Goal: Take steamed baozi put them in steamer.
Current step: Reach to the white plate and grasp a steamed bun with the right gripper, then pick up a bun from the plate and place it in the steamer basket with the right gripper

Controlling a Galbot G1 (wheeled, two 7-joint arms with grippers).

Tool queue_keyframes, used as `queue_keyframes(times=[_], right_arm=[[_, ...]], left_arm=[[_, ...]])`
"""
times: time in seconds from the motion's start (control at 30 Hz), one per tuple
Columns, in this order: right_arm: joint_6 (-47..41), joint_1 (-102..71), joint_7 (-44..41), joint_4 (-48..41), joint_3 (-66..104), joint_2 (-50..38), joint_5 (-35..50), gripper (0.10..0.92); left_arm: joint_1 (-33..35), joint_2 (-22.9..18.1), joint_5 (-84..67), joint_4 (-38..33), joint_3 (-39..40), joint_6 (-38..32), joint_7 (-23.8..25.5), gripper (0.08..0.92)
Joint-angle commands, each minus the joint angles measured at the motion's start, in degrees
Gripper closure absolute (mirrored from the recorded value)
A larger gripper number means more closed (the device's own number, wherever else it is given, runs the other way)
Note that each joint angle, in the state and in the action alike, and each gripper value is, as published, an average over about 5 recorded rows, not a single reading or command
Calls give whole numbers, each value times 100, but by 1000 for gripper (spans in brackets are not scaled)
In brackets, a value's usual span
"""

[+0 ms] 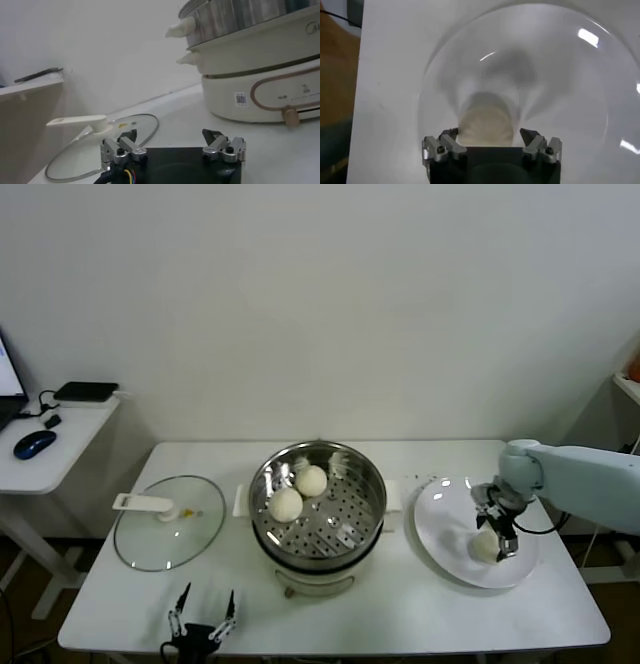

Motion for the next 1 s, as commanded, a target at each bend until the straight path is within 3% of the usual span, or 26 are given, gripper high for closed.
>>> queue_keyframes(times=[0.03, 0.27, 0.57, 0.77, 1.0], right_arm=[[-1, -148, -18, -65, 94, 10, -63, 239], [-1, 241, -29, 154, -268, 9, 13, 348], [210, 2789, -236, 1376, -1810, 419, 955, 354], [696, 4070, -358, 2240, -1911, 902, 1303, 347], [1238, 4439, -224, 3513, -910, 1199, 217, 349]], left_arm=[[6, 4, -10, -20, -5, 8, 0, 177], [11, 2, -21, -51, -14, 14, -3, 177], [6, 15, -24, -98, 15, 33, 2, 177], [7, 27, -29, -137, 59, 17, -3, 177], [35, 33, -43, -170, 69, -3, -11, 177]])
